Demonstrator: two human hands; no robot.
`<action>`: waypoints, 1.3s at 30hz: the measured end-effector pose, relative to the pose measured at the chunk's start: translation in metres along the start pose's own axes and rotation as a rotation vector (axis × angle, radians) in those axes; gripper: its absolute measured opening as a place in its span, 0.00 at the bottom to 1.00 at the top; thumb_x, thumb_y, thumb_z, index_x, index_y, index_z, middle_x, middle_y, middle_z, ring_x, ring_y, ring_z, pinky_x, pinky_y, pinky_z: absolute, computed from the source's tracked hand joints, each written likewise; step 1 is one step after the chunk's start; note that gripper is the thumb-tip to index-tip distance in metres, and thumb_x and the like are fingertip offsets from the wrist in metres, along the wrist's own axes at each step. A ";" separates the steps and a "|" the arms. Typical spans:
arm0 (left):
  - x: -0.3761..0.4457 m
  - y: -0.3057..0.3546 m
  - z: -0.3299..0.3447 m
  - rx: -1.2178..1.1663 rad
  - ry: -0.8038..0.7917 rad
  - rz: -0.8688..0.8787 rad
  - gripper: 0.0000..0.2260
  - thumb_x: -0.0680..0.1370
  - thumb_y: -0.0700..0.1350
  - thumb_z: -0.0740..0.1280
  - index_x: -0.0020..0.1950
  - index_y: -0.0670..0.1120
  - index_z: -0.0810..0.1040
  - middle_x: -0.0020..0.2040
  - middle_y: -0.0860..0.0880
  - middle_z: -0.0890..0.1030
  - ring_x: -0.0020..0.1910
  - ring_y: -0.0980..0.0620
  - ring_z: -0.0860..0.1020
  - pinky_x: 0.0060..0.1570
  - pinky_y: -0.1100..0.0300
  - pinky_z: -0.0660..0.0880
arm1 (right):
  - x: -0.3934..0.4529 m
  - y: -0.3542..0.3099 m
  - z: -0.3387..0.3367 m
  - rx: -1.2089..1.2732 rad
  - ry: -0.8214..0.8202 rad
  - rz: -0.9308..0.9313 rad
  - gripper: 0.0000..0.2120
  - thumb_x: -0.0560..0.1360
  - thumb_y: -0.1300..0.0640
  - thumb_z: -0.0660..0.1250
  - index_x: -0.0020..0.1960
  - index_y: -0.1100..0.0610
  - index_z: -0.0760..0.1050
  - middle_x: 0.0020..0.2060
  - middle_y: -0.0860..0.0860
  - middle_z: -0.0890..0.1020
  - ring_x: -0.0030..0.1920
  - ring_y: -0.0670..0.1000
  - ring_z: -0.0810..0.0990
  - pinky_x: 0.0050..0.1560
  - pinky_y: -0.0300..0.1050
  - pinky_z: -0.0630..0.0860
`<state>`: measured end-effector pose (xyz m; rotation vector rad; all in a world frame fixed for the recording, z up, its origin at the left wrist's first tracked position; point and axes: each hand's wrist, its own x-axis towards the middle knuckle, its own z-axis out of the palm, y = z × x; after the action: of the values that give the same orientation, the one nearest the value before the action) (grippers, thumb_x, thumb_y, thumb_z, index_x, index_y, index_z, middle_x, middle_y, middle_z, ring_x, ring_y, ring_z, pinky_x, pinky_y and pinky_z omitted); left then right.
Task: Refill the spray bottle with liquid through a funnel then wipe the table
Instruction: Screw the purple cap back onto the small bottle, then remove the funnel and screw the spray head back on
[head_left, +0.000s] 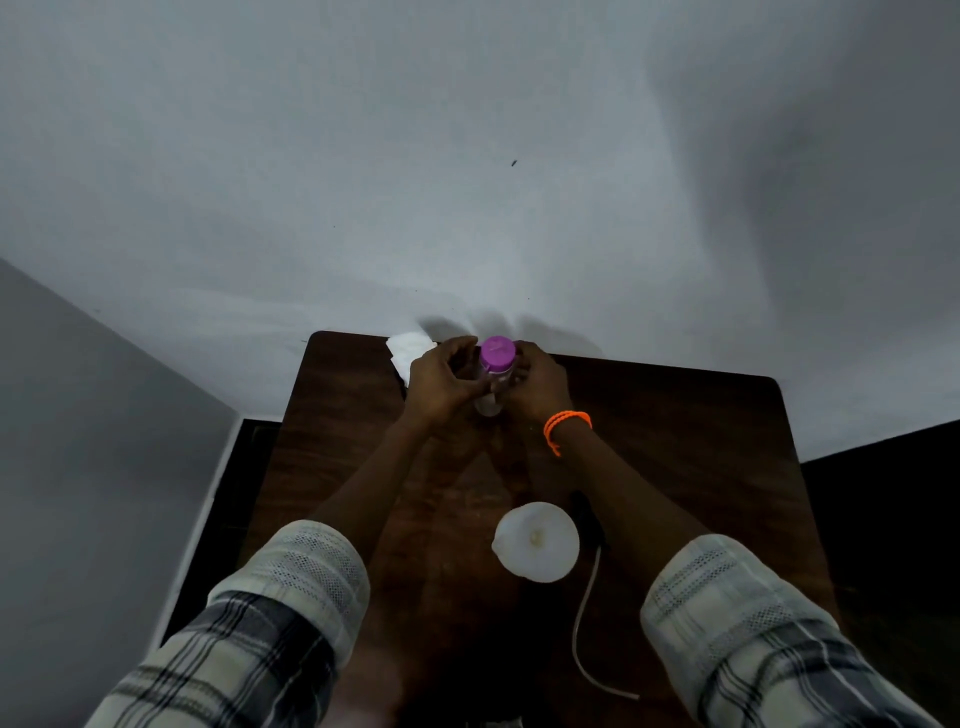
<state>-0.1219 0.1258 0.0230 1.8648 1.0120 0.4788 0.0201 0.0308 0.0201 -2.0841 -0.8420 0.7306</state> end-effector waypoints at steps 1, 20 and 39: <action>-0.002 0.000 -0.001 0.001 0.007 -0.002 0.30 0.66 0.48 0.83 0.67 0.45 0.79 0.59 0.51 0.84 0.57 0.58 0.82 0.57 0.73 0.74 | -0.002 0.001 -0.002 -0.004 0.002 -0.007 0.32 0.61 0.62 0.82 0.63 0.55 0.78 0.51 0.51 0.85 0.50 0.49 0.83 0.54 0.41 0.80; -0.177 0.000 0.018 -0.375 -0.072 -0.306 0.11 0.74 0.57 0.75 0.45 0.49 0.85 0.36 0.41 0.85 0.30 0.45 0.80 0.34 0.50 0.79 | -0.143 0.040 -0.063 -0.020 0.158 -0.119 0.09 0.73 0.52 0.77 0.51 0.55 0.86 0.45 0.46 0.86 0.46 0.41 0.83 0.49 0.30 0.76; -0.223 0.015 0.029 -0.798 -0.082 -0.556 0.07 0.75 0.36 0.74 0.52 0.37 0.85 0.41 0.37 0.83 0.35 0.48 0.81 0.33 0.59 0.79 | -0.210 0.060 -0.064 0.336 0.136 0.138 0.06 0.73 0.68 0.75 0.48 0.60 0.85 0.42 0.60 0.87 0.37 0.55 0.87 0.39 0.48 0.85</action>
<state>-0.2261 -0.0732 0.0412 0.8458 1.0272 0.3817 -0.0441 -0.1851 0.0520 -1.8751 -0.4672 0.7376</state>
